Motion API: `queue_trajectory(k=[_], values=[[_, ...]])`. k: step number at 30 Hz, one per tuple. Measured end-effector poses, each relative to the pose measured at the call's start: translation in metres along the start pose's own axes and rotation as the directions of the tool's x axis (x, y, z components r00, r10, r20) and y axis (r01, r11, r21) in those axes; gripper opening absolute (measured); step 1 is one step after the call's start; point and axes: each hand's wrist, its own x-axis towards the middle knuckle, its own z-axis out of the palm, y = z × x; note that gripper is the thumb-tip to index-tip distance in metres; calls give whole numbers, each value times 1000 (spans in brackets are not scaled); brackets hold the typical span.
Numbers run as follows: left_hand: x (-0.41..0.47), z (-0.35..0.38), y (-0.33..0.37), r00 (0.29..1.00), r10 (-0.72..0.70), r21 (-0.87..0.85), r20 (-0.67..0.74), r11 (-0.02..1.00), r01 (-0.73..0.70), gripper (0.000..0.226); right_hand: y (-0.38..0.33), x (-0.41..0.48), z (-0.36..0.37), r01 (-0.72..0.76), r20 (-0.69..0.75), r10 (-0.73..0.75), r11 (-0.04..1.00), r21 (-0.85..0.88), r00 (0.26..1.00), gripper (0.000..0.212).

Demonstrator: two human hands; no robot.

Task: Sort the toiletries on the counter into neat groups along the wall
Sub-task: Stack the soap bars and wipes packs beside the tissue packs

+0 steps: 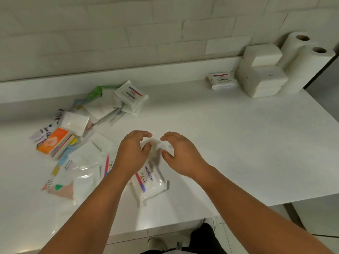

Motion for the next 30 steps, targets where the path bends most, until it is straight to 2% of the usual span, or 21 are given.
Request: queue_trajectory(k=[2,6,9,11,18,22,25,27,30], values=[[-16,-15,-20,998,-17,17,60,1000,16,27,-19,-7,21,-14,68,15,1000,-20,998,51],[-41,-30,-43,966,1,82,258,996,-22,37,-39,-22,55,-74,188,104,984,-163,977,84],[-50,-35,-48,950,11,126,313,991,-52,49,-46,-34,76,-122,219,178,961,-247,959,105],[-52,-33,-51,940,30,173,339,980,-94,54,-47,-40,84,-144,187,195,956,-255,963,110],[-48,-19,-48,925,33,280,379,948,-149,55,-37,-43,81,-170,135,208,953,-252,969,99],[-39,-9,-40,925,67,218,374,963,-158,68,-17,-44,63,-122,170,160,969,-215,972,87],[-32,1,-33,907,63,163,416,976,-142,70,-2,-39,43,-89,182,129,973,-211,975,91],[-26,9,-28,919,35,176,392,978,-112,65,12,-34,30,-115,108,146,962,-249,983,90],[-16,21,-21,951,-41,171,305,985,-13,44,34,-33,19,-296,-116,276,929,-223,954,73]])
